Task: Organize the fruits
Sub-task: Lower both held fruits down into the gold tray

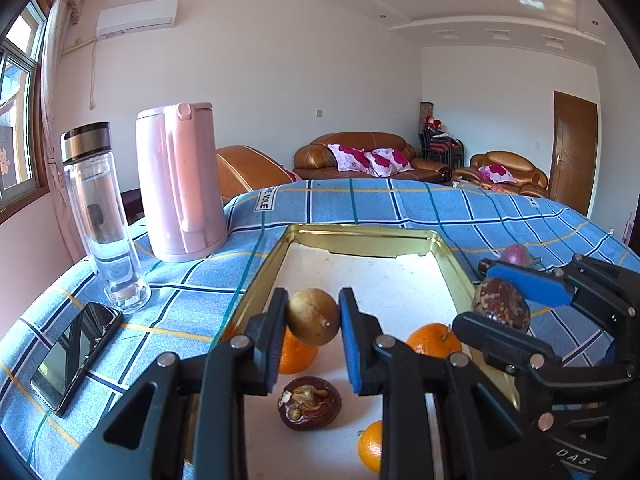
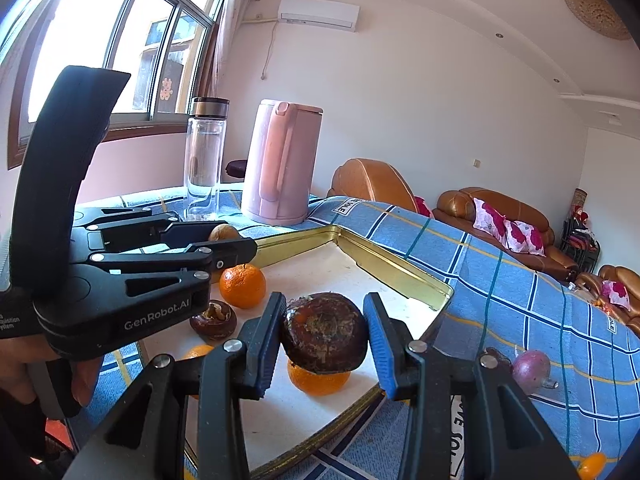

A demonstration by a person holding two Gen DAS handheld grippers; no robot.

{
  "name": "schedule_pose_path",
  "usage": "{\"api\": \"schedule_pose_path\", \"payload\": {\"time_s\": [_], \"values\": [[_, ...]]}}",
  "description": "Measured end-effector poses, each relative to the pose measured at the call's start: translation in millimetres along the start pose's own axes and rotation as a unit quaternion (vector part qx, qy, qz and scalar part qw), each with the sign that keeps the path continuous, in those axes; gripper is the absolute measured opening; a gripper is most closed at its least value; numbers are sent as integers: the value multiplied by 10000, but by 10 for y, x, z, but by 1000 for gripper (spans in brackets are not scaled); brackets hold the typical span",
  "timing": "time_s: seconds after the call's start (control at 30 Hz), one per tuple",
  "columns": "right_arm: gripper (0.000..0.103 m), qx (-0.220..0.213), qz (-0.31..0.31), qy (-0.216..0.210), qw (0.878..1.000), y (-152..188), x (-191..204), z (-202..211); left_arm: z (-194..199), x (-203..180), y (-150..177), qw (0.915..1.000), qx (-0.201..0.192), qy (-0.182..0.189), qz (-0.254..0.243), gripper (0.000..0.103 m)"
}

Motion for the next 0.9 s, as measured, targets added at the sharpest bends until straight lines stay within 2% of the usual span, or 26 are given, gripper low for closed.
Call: {"api": "schedule_pose_path", "payload": {"time_s": [0.3, 0.5, 0.7, 0.9], "values": [[43, 87, -79, -154, 9998, 9, 1, -67, -45, 21, 34, 9999, 147, 32, -16, 27], [43, 379, -87, -417, 9984, 63, 54, -182, -89, -9, 72, 9994, 321, 80, -133, 27], [43, 638, 195, -487, 9966, 127, 187, -266, -127, -24, 133, 9983, 526, 110, -244, 27], [43, 996, 227, -643, 9927, 242, 232, -359, -181, -12, 208, 9967, 745, 113, -304, 27]]}}
Point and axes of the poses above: each gripper's, at about its wrist camera, not at the fingertips, and z roughly against the way its jaws point, x to its left, y to its underside, the point moved 10 cm from there along -z, roughly the way its jaws point, and after that the axes turned 2 degrees about -z, right-handed, at the moved point
